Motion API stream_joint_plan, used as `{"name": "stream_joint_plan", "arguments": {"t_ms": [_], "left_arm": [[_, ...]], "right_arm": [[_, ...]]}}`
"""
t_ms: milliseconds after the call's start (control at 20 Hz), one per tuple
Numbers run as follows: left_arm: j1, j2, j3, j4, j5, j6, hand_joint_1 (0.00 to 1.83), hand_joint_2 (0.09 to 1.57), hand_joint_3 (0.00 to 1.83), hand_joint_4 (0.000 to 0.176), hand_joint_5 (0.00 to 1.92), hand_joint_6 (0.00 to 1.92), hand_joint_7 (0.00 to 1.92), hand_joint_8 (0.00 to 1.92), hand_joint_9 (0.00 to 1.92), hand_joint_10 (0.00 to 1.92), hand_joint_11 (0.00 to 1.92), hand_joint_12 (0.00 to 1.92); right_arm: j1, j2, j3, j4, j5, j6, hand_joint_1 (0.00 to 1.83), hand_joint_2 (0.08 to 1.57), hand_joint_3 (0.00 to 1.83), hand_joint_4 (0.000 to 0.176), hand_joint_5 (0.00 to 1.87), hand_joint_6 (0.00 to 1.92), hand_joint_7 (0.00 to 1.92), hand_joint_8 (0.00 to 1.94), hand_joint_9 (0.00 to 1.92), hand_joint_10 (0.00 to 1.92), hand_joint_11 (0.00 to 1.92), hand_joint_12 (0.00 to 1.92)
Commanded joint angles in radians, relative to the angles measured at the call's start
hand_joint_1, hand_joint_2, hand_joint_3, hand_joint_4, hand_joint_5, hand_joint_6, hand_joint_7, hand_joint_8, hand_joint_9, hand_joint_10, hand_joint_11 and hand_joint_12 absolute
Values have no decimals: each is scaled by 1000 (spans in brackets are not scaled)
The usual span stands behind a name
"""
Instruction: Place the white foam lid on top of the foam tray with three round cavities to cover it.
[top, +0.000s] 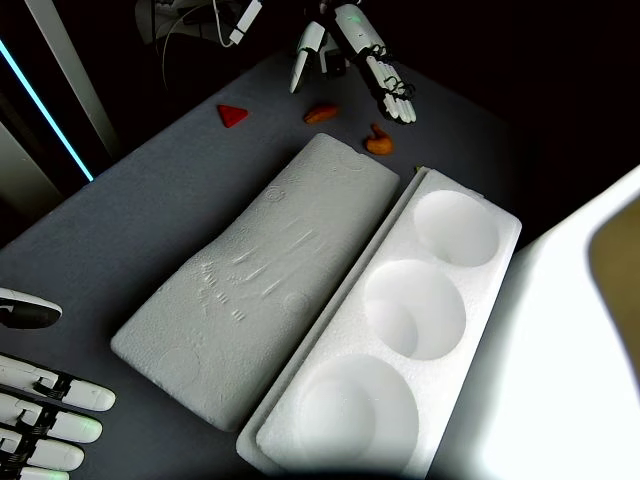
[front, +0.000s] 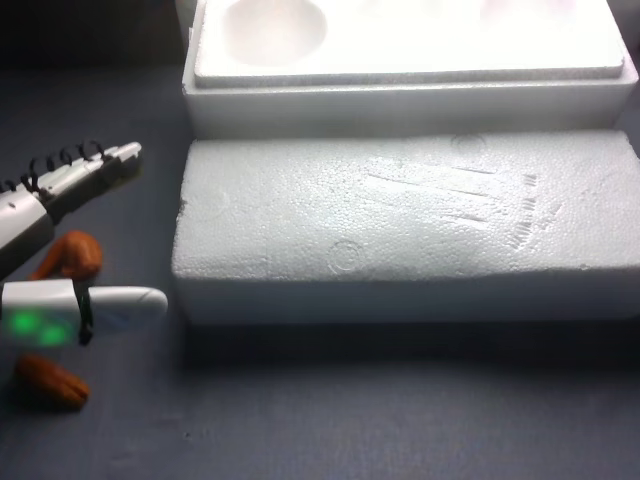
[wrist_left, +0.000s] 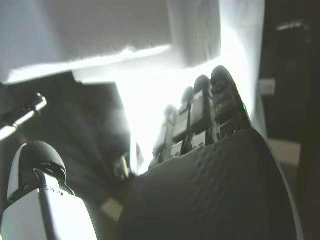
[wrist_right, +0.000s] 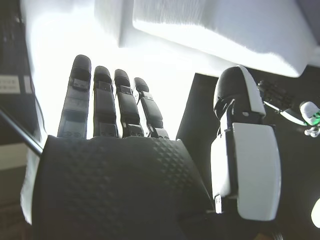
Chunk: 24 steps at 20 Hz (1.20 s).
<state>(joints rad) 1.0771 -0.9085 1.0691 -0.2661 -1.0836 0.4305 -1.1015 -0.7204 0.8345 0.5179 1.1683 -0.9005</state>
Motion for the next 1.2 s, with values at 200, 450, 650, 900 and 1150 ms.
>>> {"name": "stream_joint_plan", "arguments": {"t_ms": [200,450,650,900,1150], "left_arm": [[14,-21,10,-17,-69,7,431,913,0,0,0,0,0,0,0,0,0,0],[7,-43,19,-27,-49,24,482,934,8,3,0,0,0,0,0,0,0,0],[7,-60,27,-48,-50,26,488,954,13,0,0,0,0,0,0,0,0,0],[2,-77,37,-62,-44,30,472,957,12,0,0,0,0,0,0,0,0,0],[-22,-87,41,-54,-33,37,479,961,9,0,0,0,0,0,0,0,0,0]], "right_arm": [[1,-15,25,34,71,-12,554,1122,0,0,0,0,0,0,0,0,0,0],[10,-38,46,44,43,-13,594,1121,0,0,0,0,0,0,0,0,0,0],[47,-74,78,46,-4,-17,592,1121,0,0,0,0,0,0,0,0,0,0],[102,-123,115,54,-58,-36,574,1112,0,0,0,0,0,0,0,0,0,0],[123,-145,132,64,-70,-38,536,1104,0,0,0,0,0,0,0,0,0,0]]}}
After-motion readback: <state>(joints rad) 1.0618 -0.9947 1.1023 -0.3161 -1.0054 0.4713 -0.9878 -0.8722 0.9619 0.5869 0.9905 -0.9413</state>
